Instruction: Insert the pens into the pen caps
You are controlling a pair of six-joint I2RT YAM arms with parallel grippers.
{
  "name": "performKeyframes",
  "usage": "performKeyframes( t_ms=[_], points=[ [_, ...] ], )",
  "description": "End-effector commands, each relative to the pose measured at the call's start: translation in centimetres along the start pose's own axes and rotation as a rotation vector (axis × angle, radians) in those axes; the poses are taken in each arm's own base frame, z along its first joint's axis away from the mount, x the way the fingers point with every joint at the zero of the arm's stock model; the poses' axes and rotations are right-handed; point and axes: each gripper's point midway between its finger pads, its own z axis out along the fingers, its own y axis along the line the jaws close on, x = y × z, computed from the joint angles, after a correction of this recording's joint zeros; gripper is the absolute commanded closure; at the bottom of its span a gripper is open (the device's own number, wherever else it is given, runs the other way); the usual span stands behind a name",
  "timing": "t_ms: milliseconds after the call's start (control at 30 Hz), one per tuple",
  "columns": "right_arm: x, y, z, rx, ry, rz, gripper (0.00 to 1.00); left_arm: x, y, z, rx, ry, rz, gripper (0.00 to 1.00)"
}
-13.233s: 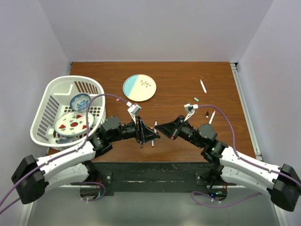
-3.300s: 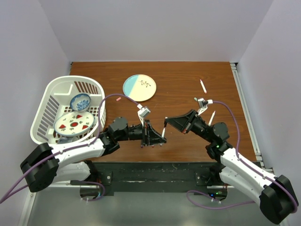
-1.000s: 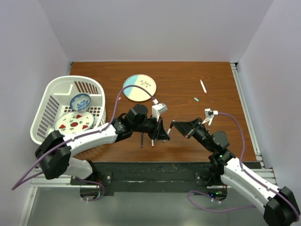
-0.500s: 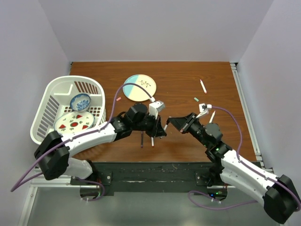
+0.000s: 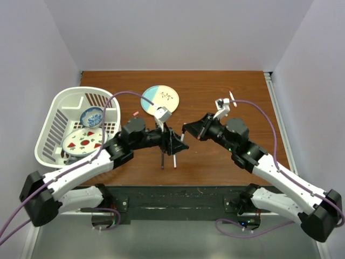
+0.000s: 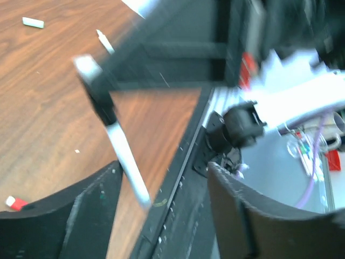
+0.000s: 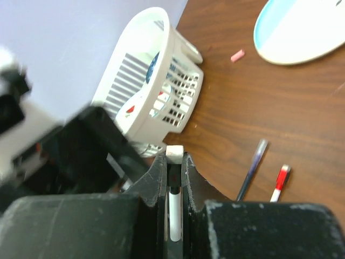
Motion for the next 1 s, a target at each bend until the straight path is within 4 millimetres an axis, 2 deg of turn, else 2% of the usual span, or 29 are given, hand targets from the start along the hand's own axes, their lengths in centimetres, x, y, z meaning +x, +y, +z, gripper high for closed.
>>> performKeyframes(
  t_ms=[0,67,133,167,300,467,533,633,833,867,967],
  points=[
    [-0.6,-1.3,0.5,0.113,0.059,-0.143,1.0,1.6,-1.8,-2.9,0.067,0.038,0.044,0.28],
    [0.1,-2.5,0.9,0.152,0.102,-0.16,1.0,3.0,-1.0,-3.9,0.017,0.086,0.05,0.23],
    [1.1,-3.7,1.1,0.187,0.146,-0.18,1.0,3.4,-0.4,-5.2,-0.037,0.096,0.08,0.19],
    [2.3,-4.8,1.3,0.218,0.192,-0.185,1.0,3.1,0.5,-5.5,-0.093,0.077,0.09,0.18],
    [5.6,-8.9,1.4,0.329,0.302,-0.195,1.0,2.0,1.2,-7.1,-0.183,0.038,0.119,0.0],
    [9.4,-13.0,1.9,0.425,0.384,-0.146,1.0,1.1,2.1,-8.5,-0.272,-0.008,0.128,0.0],
    [10.8,-14.5,2.1,0.463,0.412,-0.114,1.0,0.8,1.9,-9.1,-0.275,-0.033,0.131,0.0],
    [12.0,-15.8,3.1,0.478,0.414,-0.093,1.0,0.3,1.8,-9.8,-0.285,-0.071,0.14,0.0],
    [12.6,-17.0,5.9,0.51,0.418,-0.076,1.0,-0.3,1.8,-10.5,-0.304,-0.109,0.144,0.0],
    [13.0,-18.0,6.3,0.551,0.428,-0.076,1.0,-0.4,1.9,-10.6,-0.31,-0.113,0.145,0.0],
    [13.8,-19.0,6.3,0.598,0.441,-0.037,0.84,-0.8,1.9,-10.9,-0.322,-0.128,0.149,0.0]
  ],
)
